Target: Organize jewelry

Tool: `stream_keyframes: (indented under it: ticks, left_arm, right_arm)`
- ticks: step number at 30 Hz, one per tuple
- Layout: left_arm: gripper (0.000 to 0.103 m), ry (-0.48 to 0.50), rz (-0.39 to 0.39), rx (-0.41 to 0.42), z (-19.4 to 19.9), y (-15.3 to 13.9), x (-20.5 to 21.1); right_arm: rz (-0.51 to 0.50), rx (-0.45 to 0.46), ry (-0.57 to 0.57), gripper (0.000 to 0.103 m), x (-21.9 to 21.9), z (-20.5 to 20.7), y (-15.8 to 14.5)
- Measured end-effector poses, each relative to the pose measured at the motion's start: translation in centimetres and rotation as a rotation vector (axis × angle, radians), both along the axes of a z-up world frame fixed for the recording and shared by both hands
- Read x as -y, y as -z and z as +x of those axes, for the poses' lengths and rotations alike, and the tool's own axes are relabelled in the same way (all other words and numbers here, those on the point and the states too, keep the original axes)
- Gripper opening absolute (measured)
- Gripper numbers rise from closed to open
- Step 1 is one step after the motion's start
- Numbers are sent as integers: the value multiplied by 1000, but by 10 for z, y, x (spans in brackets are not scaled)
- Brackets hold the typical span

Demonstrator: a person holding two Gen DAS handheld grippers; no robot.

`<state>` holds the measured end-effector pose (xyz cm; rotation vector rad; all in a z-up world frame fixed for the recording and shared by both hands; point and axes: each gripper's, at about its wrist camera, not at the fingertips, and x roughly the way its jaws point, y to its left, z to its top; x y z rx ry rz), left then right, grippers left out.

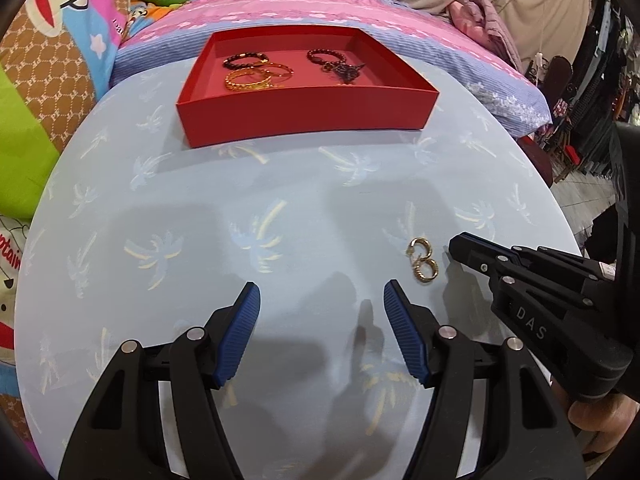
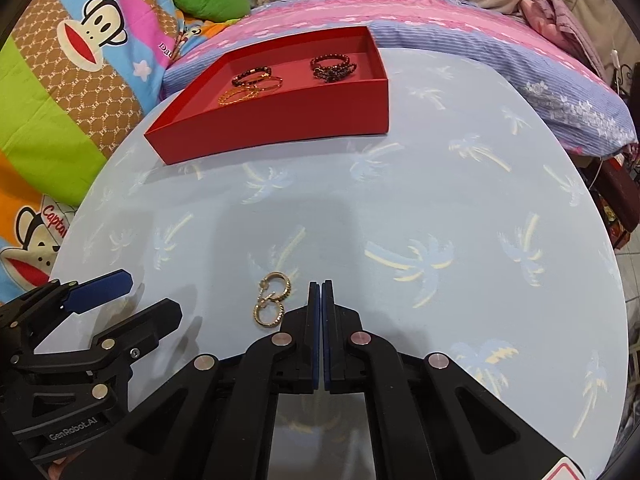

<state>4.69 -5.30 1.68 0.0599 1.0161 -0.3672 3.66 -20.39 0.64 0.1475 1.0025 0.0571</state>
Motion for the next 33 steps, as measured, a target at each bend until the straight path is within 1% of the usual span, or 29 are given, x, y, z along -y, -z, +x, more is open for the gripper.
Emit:
stream_keyframes:
  ticks: [2,4,8,10,12,17,18,19,21,26,33]
  left_arm:
    - [62,-2,5,-1,0,1,1]
    - [62,-11,11,-6,1,3,0]
    - [62,-41,17,-12,4,4,-8]
    - [62,-58,16,-15,6,4,-14]
    - [62,-73,14,-15,8,4,-19]
    - [62,-86,11,-9,12,1,-25]
    - [62,-86,10,-8,12,0,-25]
    - [62,-85,8,-9,12,0,-25]
    - [62,-83,6,-9,13,0,-24]
    - [62,-63,-4,-12,13,-2,-16]
    - [66,10,-14,-9,9,-5,12]
  right_arm:
    - [11,-2,-8,4,0,-1,-1]
    - [10,-3,-13,11,-2,-2,-1]
    - [31,1,-39,15,-11,-7,-3]
    - [33,6,-53,23,-16,-10,-5]
    - [26,5,-64,27,-21,-10,-4]
    - [-6,-10,-85,27,-33,-8,3]
    - [-12,-10,-84,25,-33,-8,4]
    - [-25,-5,-79,21,-33,-8,4]
    - [-56,-5,-74,15,-33,-8,4]
    - [-38,-9,-45,15,-19,-11,1]
    - [1,7,-5,15,2,-23,-11]
